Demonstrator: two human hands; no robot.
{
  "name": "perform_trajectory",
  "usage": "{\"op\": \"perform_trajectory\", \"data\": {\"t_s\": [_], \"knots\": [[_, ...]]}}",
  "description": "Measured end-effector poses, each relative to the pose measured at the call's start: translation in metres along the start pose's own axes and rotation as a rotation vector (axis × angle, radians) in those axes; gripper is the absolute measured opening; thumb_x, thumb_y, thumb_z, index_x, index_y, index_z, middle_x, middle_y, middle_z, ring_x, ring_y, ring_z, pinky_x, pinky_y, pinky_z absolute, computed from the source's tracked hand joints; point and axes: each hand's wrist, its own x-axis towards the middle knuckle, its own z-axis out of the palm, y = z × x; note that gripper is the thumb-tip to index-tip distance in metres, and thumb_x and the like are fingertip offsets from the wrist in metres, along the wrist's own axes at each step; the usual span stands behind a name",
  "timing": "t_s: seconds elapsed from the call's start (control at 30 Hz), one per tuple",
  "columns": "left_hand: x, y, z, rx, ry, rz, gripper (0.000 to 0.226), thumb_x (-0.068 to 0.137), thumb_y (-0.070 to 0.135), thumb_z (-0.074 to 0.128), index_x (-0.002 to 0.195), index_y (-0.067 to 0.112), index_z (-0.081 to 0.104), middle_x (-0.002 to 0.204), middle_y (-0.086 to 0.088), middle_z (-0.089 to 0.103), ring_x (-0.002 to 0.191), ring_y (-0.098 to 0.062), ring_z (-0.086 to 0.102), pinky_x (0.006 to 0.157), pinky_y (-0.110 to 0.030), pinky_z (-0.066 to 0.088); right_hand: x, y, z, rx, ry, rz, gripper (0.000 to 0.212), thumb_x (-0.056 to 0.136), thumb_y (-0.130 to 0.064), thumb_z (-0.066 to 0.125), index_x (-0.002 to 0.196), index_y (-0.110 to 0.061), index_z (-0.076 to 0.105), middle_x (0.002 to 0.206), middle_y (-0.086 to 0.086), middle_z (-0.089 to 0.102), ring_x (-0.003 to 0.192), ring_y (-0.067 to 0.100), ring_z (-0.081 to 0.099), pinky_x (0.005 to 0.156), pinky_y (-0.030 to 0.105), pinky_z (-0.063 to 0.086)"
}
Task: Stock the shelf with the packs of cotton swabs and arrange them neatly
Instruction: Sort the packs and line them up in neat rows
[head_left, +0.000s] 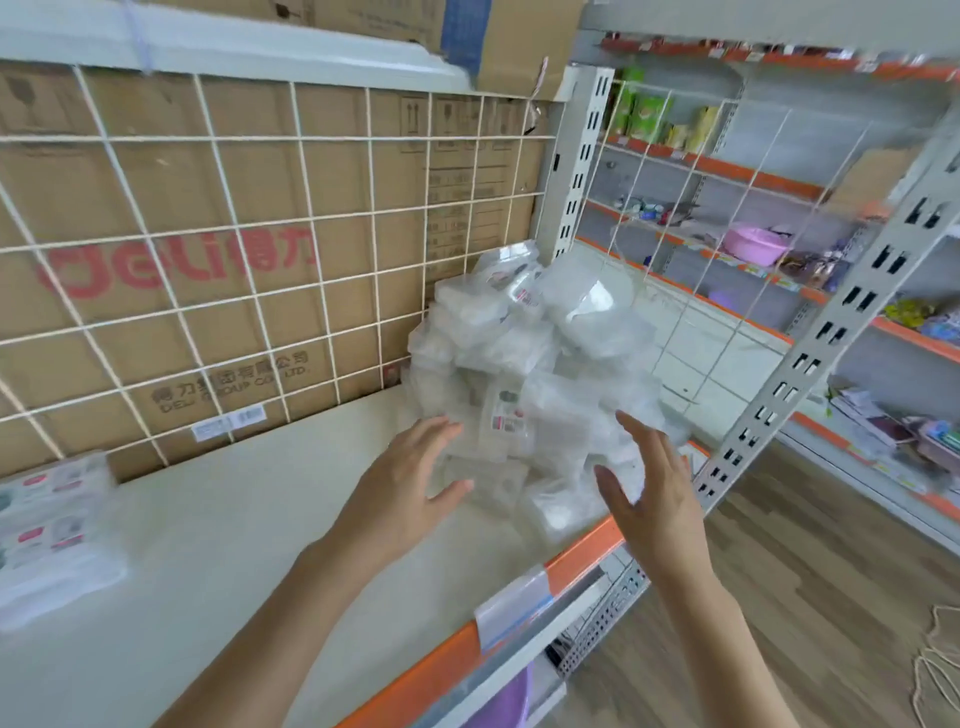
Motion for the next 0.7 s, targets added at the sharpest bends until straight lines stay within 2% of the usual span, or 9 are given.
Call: {"op": "perform_trajectory", "data": {"t_s": [0.17,0.3,0.47,0.53,0.6,0.7], "knots": [[0.040,0.015,0.031,0.024,0.035,0.016,0.078,0.075,0.060,0.046,0.133,0.010,0.048,0.136,-0.007,0.048,0.123,-0.022,0.045,0.096,-0.024,0.034,0.044,0.019,0.012,0.001,-0.046,-0.147,0.046,0.084,-0.026,0.059,0.127,-0.012,0.053,0.124,0.006,0.056,0.114,0.019,0.051,0.088,0.023,0.041],[0.058,0.022,0.052,0.069,0.107,-0.021,0.076,0.069,0.058,0.059,0.125,0.007,0.054,0.129,-0.013,0.053,0.119,-0.027,0.049,0.095,-0.032,0.040,0.064,0.024,0.025,-0.014,-0.119,-0.225,0.049,0.084,-0.044,0.052,0.125,-0.017,0.054,0.123,0.003,0.057,0.110,0.018,0.051,0.084,0.028,0.045],[0.065,0.023,0.069,0.039,0.120,-0.079,0.070,0.068,0.033,0.080,0.129,0.011,0.053,0.141,-0.007,0.045,0.126,-0.024,0.046,0.091,-0.027,0.041,0.075,0.034,0.040,-0.074,-0.178,-0.280,0.056,0.078,-0.049,0.050,0.118,-0.013,0.061,0.116,0.009,0.060,0.104,0.029,0.055,0.079,0.035,0.051],[0.063,0.021,0.068,0.042,0.162,-0.063,0.061,0.067,0.037,0.076,0.122,0.014,0.059,0.139,-0.004,0.049,0.122,-0.019,0.049,0.089,-0.026,0.044,0.077,0.035,0.041,-0.059,-0.178,-0.297,0.055,0.078,-0.048,0.051,0.119,-0.013,0.061,0.112,0.010,0.061,0.101,0.029,0.055,0.081,0.036,0.050],[0.060,0.021,0.064,0.043,0.193,-0.056,0.056,0.068,0.047,0.061,0.117,0.018,0.062,0.135,0.000,0.053,0.119,-0.009,0.047,0.089,-0.022,0.042,0.081,0.035,0.041,-0.031,-0.192,-0.312,0.054,0.078,-0.048,0.052,0.118,-0.014,0.061,0.109,0.008,0.060,0.096,0.027,0.055,0.080,0.035,0.049],[0.050,0.020,0.054,0.005,0.233,-0.041,0.058,0.070,0.048,0.054,0.120,0.020,0.063,0.132,0.007,0.054,0.116,-0.002,0.046,0.091,-0.013,0.040,0.085,0.034,0.037,0.044,-0.236,-0.295,0.051,0.075,-0.046,0.060,0.117,-0.017,0.061,0.106,0.003,0.057,0.091,0.021,0.057,0.076,0.029,0.049]]}}
